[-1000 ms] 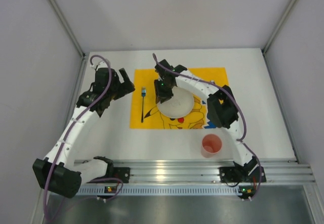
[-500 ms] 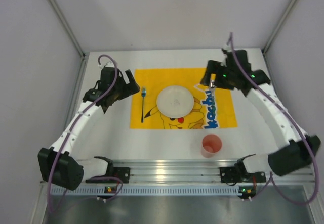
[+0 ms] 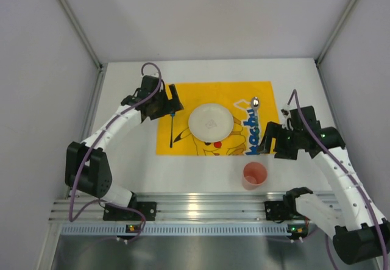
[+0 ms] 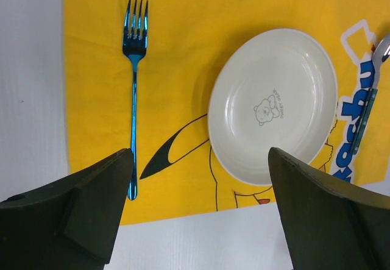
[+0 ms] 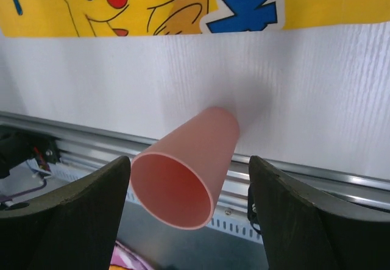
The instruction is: Set the dinner table for one person
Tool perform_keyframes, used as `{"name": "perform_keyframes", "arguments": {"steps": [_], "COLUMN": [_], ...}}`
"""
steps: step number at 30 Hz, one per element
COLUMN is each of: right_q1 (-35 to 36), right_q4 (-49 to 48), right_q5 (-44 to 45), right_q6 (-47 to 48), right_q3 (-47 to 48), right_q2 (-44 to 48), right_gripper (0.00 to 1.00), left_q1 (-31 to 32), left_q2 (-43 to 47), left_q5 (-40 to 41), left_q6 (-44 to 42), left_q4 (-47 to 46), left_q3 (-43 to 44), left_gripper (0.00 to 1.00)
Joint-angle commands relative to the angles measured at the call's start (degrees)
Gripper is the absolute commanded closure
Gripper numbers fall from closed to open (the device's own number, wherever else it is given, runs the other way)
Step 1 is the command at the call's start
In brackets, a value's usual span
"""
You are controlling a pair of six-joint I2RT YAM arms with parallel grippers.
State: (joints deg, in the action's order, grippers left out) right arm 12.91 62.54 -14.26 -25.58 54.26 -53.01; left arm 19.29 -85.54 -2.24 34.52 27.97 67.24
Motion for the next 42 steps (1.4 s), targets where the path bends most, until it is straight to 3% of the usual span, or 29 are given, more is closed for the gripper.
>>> {"name": "perform_keyframes", "arguments": {"steps": [1, 10, 17, 18, 19, 22, 23, 26, 29, 33, 42], "right_q1": [0.2, 0.3, 0.8, 0.9, 0.9, 1.3, 1.4, 1.4, 1.2, 0.7, -2.4], "right_q4": [4.8, 9.2, 2.4, 2.0, 0.9, -0.3, -0.3, 1.1, 1.8, 1.4, 3.9], "right_q5": [-5.5, -6.1, -4.7, -4.0, -3.5, -1.5, 0.4, 4.7, 9.0, 13.1, 16.3], "right_q6": [-0.9, -0.9, -2.6, -2.5, -2.5, -2.5, -2.2, -0.3, 0.9, 2.9, 3.2], "right_q3": [0.0, -7.1, -14.1, -14.5, -14.4, -12.3, -11.0, -0.6, 15.9, 37.3, 73.4], "right_q2": [3.9, 11.3, 10.2, 8.9, 8.4, 5.9, 5.1, 0.6, -7.6, -24.8, -61.3], "right_gripper": [0.23, 0.32, 0.41, 0.47, 0.64, 0.99, 1.00, 1.00, 1.00, 1.00, 1.00], "left_q1": [1.3, 1.5, 1.5, 1.5, 1.5, 1.5, 1.5, 1.5, 1.6, 1.6, 1.6], "left_q2": [-1.1, -0.9, -1.7, -1.8, -1.7, -1.7, -1.6, -1.5, -1.3, -1.1, 2.4], "left_q5": [-1.0, -0.1, -1.3, -1.2, -1.3, -1.2, -1.1, -1.3, -1.1, -1.2, -2.1], "left_q6": [-1.0, -2.4, -2.1, -2.1, -2.2, -2.6, -2.7, -2.7, -3.1, -3.2, -3.5], "left_q4": [-3.1, -2.0, -2.0, -2.0, -1.8, -1.3, -1.4, -1.1, -0.8, -0.3, 1.3], "left_q3": [4.5, 3.6, 4.0, 4.1, 4.3, 4.5, 4.5, 4.9, 5.6, 6.2, 4.6], "left_gripper": [0.03, 0.03, 0.03, 0.03, 0.03, 0.03, 0.03, 0.03, 0.03, 0.03, 0.03]}}
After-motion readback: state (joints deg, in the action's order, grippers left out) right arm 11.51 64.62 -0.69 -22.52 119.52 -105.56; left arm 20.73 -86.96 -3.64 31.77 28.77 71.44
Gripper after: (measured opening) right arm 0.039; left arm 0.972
